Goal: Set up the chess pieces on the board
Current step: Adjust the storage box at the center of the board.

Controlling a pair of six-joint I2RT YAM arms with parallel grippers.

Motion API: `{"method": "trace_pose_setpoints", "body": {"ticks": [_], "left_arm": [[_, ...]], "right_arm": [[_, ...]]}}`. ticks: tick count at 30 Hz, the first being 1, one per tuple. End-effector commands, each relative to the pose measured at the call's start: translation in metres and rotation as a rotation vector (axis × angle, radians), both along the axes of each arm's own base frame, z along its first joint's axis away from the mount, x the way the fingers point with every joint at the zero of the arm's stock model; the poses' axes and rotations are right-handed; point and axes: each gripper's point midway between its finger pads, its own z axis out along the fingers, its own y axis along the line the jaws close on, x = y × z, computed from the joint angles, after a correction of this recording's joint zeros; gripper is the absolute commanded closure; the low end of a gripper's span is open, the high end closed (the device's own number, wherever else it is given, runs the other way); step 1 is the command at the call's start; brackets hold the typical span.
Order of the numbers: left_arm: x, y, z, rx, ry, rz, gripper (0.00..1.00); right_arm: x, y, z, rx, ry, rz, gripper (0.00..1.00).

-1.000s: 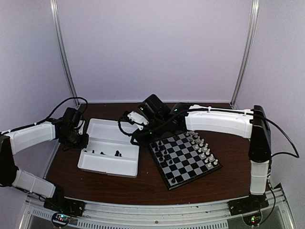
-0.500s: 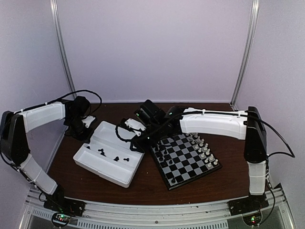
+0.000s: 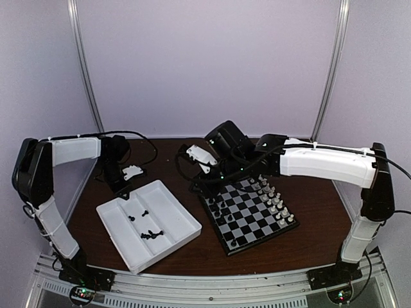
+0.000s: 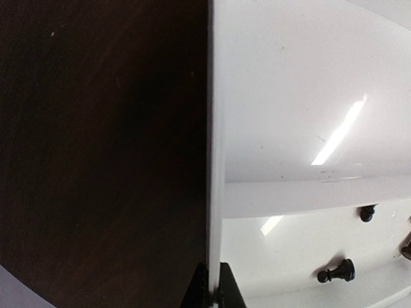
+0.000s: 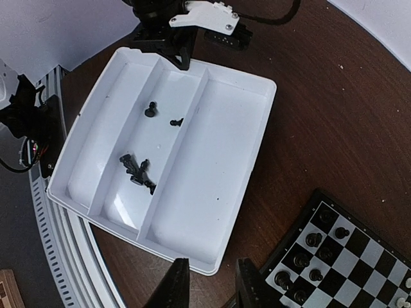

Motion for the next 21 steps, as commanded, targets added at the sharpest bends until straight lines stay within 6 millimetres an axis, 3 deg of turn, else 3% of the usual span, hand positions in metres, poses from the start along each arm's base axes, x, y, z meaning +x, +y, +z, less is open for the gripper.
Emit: {"method": "trace_pose_setpoints", "body": {"ticks": [1,7,14,21], "left_arm": [[0.012,-0.015,-0.002,-0.043,0.051,-0.194,1.00],[0.029,-0.033,0.007,-0.094,0.126,-0.246,1.00],[0.020,-0.006,-0.003,0.073,0.262,-0.219,1.00],[0.046,-0.030,0.010,-0.052,0.115,-0.176,0.68]], "right_arm": [[0.005,-0.009,0.008,0.014,-0.038,-0.026,0.72],[0.005,-0.014,0.003,-0.003,-0.035,-0.043,0.72],[0.006,-0.013,0.003,0.011,-0.030,-0.055,0.72],[0.008,-0.009,-0.004,-0.003,-0.022,-0.055,0.72]]}}
